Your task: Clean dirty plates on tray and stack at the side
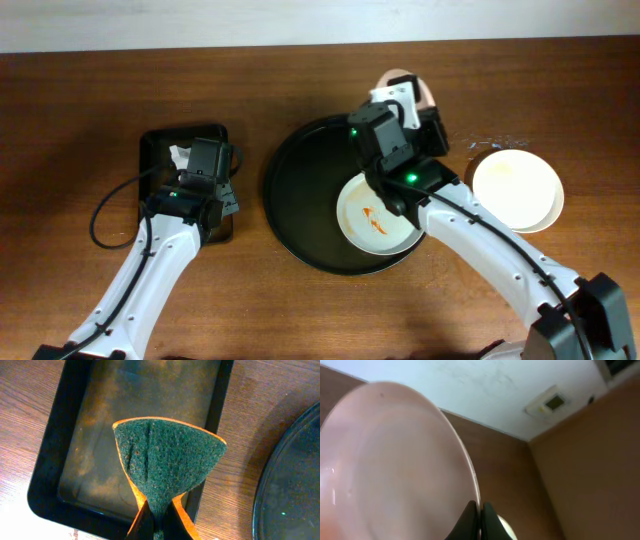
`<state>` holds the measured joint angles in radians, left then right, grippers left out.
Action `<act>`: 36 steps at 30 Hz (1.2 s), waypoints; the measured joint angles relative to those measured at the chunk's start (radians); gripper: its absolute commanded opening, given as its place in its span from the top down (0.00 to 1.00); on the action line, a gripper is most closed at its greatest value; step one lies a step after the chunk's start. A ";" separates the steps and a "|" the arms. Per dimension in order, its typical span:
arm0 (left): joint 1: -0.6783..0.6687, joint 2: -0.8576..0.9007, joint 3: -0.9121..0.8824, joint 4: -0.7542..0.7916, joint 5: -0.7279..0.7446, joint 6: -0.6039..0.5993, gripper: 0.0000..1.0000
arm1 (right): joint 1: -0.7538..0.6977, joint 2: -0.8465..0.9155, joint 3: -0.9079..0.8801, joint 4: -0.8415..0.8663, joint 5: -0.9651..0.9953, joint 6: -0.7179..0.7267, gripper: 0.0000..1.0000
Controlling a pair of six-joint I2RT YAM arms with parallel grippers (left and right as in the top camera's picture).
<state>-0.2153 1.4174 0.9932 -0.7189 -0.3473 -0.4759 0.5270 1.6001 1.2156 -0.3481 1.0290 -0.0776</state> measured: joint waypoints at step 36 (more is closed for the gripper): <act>0.000 0.000 0.000 0.000 0.027 0.000 1.00 | -0.421 0.307 -0.030 -0.480 -1.248 0.234 0.90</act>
<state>-0.2153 1.4174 0.9932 -0.7189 -0.3199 -0.4759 0.1062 1.9068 1.1854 -0.8284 -0.2188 0.1566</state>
